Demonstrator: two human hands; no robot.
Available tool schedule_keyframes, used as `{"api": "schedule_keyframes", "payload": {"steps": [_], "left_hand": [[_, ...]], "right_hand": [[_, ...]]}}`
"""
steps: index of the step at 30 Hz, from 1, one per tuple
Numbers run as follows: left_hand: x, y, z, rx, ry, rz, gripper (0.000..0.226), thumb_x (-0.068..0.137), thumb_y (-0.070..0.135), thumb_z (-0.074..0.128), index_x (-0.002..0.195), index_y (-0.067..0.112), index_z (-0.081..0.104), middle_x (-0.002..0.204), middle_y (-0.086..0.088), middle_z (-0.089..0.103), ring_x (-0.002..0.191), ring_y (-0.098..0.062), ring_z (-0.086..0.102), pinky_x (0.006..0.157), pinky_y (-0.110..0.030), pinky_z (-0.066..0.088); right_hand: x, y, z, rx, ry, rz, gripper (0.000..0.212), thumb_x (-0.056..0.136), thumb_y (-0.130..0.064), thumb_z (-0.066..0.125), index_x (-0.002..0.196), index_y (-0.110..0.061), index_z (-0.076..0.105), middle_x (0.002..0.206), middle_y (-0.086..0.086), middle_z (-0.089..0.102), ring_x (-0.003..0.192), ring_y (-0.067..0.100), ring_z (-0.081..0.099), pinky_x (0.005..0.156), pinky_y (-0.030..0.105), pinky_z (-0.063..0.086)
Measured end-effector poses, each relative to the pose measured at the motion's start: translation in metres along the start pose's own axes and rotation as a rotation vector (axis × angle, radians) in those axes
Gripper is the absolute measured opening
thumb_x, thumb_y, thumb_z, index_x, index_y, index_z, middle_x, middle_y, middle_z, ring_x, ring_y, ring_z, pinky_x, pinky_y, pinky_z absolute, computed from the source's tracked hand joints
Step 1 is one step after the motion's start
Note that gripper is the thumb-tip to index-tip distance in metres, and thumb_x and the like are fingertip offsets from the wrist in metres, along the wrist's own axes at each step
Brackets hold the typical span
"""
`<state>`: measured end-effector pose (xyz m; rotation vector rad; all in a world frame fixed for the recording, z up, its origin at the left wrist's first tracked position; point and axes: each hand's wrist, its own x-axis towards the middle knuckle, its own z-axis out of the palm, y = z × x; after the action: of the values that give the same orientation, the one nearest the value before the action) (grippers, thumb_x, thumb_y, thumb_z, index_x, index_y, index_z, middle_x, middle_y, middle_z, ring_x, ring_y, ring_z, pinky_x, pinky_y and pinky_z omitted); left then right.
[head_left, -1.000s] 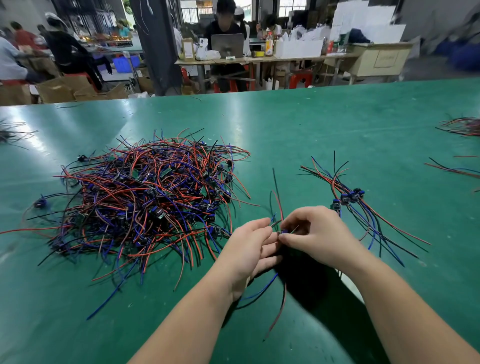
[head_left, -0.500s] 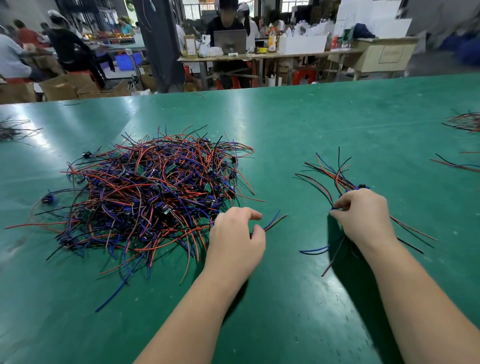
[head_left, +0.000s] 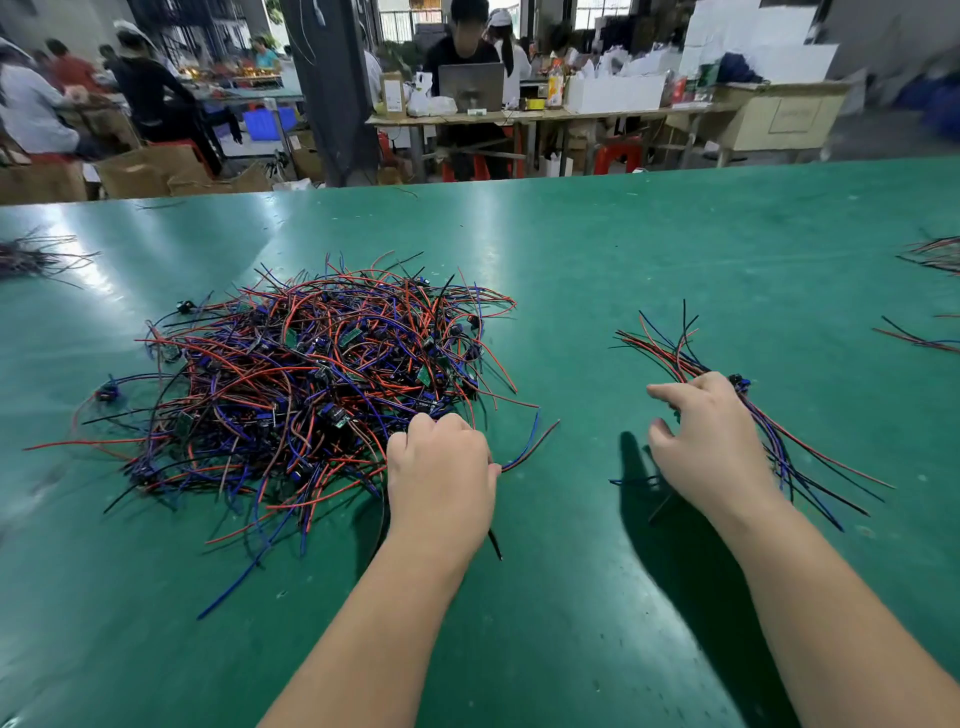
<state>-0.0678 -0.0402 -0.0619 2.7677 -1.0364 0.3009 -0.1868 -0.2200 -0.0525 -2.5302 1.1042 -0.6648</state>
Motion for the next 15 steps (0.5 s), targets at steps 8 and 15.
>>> {"api": "schedule_keyframes", "payload": {"steps": [8,15], "left_hand": [[0.005,-0.009,0.0,-0.235,-0.167,0.135,0.029,0.087,0.043,0.063,0.112,0.028,0.06,0.115,0.005,0.052,0.112,-0.019,0.044,0.094,-0.033,0.037],[-0.002,0.002,0.001,-0.098,-0.038,0.164,0.004,0.096,0.032,0.05,0.097,0.032,0.053,0.103,0.009,0.055,0.105,-0.019,0.045,0.082,-0.034,0.021]], "right_hand": [[-0.011,-0.018,0.006,0.26,0.025,-0.174,0.02,0.082,-0.003,0.062,0.093,-0.015,0.074,0.083,-0.004,0.057,0.06,-0.006,0.041,0.063,0.014,0.026],[-0.013,-0.018,0.008,0.28,0.016,-0.141,0.019,0.082,-0.005,0.061,0.088,-0.018,0.073,0.082,-0.008,0.059,0.061,-0.004,0.044,0.063,0.014,0.028]]}}
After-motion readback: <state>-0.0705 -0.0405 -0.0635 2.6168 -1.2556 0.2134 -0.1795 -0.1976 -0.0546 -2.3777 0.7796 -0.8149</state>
